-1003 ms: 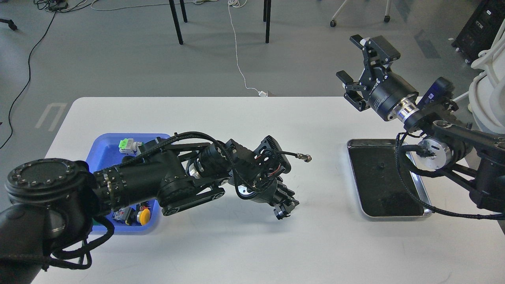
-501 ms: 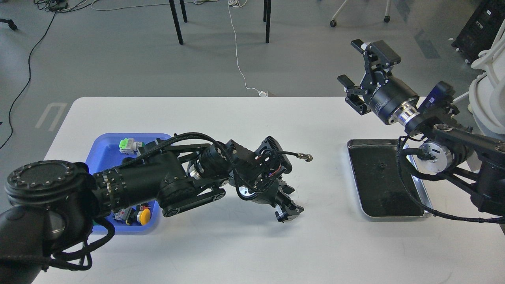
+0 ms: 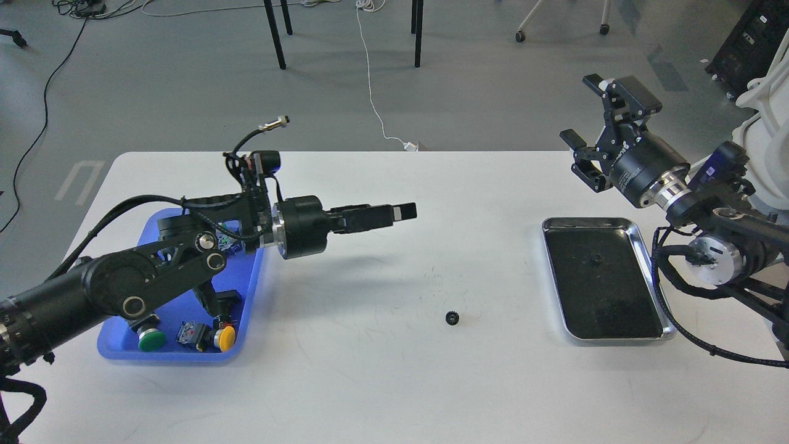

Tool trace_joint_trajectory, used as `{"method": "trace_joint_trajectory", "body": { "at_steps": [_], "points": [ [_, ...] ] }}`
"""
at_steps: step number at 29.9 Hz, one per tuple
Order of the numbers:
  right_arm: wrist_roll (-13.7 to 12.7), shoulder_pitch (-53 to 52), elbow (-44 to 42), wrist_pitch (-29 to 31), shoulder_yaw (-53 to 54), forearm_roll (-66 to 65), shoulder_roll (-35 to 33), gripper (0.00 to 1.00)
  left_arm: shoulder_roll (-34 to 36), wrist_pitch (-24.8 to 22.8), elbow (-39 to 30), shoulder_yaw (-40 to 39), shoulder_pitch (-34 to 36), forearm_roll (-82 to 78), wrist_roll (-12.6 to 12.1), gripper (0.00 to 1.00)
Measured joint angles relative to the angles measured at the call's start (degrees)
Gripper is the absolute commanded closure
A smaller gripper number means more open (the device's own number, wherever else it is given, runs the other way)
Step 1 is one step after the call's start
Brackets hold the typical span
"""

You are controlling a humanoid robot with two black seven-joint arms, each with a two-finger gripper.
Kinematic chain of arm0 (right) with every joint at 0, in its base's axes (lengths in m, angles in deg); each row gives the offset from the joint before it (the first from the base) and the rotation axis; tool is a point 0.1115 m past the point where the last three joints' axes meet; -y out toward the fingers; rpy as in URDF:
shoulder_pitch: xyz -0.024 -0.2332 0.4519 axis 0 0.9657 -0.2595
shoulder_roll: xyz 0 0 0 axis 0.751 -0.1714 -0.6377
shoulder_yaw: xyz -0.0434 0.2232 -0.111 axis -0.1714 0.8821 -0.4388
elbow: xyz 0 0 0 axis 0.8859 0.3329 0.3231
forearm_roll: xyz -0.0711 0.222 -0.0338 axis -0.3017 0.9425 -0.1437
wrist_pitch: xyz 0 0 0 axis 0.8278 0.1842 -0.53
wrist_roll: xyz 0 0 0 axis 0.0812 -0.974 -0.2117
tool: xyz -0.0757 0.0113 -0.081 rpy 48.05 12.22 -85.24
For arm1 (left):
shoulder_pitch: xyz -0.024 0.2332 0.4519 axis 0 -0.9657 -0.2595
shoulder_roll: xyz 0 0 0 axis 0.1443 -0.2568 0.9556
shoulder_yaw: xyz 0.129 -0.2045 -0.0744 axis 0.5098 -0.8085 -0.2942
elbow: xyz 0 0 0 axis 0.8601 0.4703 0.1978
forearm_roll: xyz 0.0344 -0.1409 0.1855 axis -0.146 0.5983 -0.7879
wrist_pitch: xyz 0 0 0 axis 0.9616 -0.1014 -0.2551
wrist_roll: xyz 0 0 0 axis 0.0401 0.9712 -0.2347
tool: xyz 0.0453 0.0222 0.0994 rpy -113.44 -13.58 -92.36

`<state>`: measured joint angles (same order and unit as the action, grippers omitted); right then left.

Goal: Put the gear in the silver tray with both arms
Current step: 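Open the left gripper to set the gear down, withdraw to blue tray, then reach the right gripper down and grasp the second black gear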

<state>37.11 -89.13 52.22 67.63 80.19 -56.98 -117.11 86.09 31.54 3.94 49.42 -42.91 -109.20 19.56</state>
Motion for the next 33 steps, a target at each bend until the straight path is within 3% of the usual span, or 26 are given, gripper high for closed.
{"method": "trace_joint_trajectory", "body": {
  "at_steps": [5,14,19,24,29,33],
  "points": [
    [0.0,2.01,1.06,1.26,0.61,0.01,-1.41,0.01,0.34,-0.76,-2.37,-16.46,-12.72,14.92,0.21,0.03],
    [0.0,1.81,1.18,14.05,-0.74,-9.2,-6.0,0.01,-2.09,-2.93,-4.83,-34.31,-27.25,30.32,0.23,0.02],
    [0.0,-4.62,1.07,17.28,-4.51,-30.17,-8.13,0.01,-2.47,-3.16,-5.57,-36.23,-29.02,31.99,-0.14,0.02],
    [0.0,-19.98,1.02,20.25,-20.08,-45.47,-6.29,0.01,-2.67,-3.0,-6.08,-36.33,-29.12,32.15,-0.29,0.02],
    [0.0,-36.71,0.58,20.47,-37.86,-58.35,1.29,0.01,-2.9,-2.25,-7.15,-36.25,-29.15,32.1,-0.46,0.02],
    [0.0,-41.71,-1.37,20.11,-43.54,-62.9,9.85,0.01,-2.92,-1.96,-8.54,-36.4,-29.81,32.0,-0.75,0.02]
  ]
}}
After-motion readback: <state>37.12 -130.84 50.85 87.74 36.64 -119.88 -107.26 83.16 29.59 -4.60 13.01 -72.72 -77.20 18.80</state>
